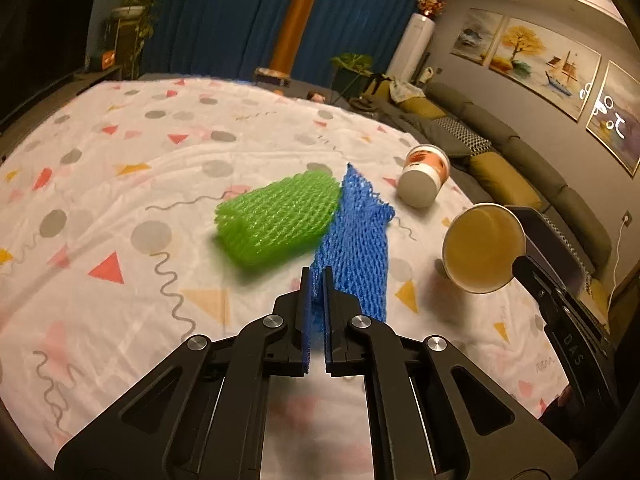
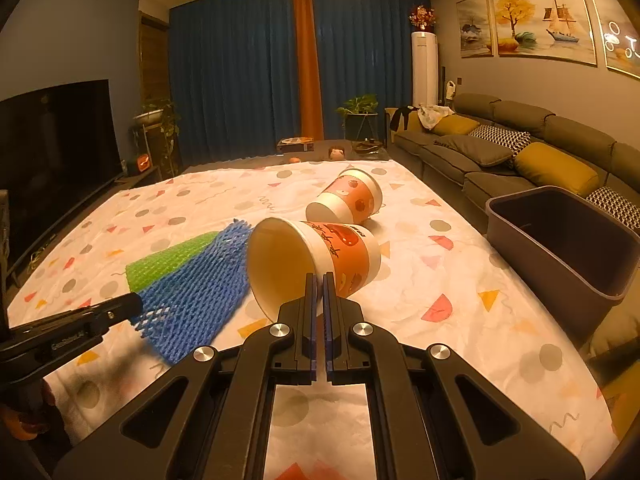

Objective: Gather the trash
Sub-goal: 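Carry the blue net and paper cup over the grey bin with both tools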

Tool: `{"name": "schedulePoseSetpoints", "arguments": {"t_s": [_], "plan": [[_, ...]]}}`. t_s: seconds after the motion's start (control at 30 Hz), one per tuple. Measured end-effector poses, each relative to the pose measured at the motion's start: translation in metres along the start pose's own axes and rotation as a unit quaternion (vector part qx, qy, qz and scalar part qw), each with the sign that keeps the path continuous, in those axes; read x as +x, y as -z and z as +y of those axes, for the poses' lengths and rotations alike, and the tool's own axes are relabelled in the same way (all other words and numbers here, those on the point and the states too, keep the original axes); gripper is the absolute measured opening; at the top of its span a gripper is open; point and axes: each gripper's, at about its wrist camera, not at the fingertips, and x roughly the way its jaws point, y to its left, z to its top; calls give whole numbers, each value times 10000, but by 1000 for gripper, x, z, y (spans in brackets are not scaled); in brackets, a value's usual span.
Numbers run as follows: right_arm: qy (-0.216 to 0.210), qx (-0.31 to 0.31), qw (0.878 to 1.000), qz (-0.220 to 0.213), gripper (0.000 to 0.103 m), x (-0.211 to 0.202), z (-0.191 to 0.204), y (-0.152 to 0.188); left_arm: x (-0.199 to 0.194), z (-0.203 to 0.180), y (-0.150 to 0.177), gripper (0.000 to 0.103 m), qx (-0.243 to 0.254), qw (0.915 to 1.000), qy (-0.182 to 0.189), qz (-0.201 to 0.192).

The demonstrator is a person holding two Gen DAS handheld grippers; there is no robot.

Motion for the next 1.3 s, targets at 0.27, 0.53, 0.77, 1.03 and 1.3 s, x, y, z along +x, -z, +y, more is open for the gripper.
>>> {"name": "schedulePoseSetpoints", "arguments": {"t_s": [0.27, 0.53, 0.77, 1.03, 1.3], "plan": [[-37, 17, 9998, -189, 4, -22, -13, -3, -33, -18, -1, 4, 207, 9983, 44, -550], [-32, 67, 9994, -329, 4, -40, -29, -6, -51, -39, -3, 4, 403, 9961, 0, -788], [-21, 124, 9987, -491, 4, -58, -44, -9, -65, -59, -3, 4, 556, 9940, 104, -938], [-18, 224, 9979, -615, 4, -73, -63, -10, -73, -89, -3, 4, 798, 9913, 221, -1024], [103, 352, 9965, -749, 4, -84, -84, -13, -71, -123, -3, 4, 1031, 9886, 351, -1039]]}}
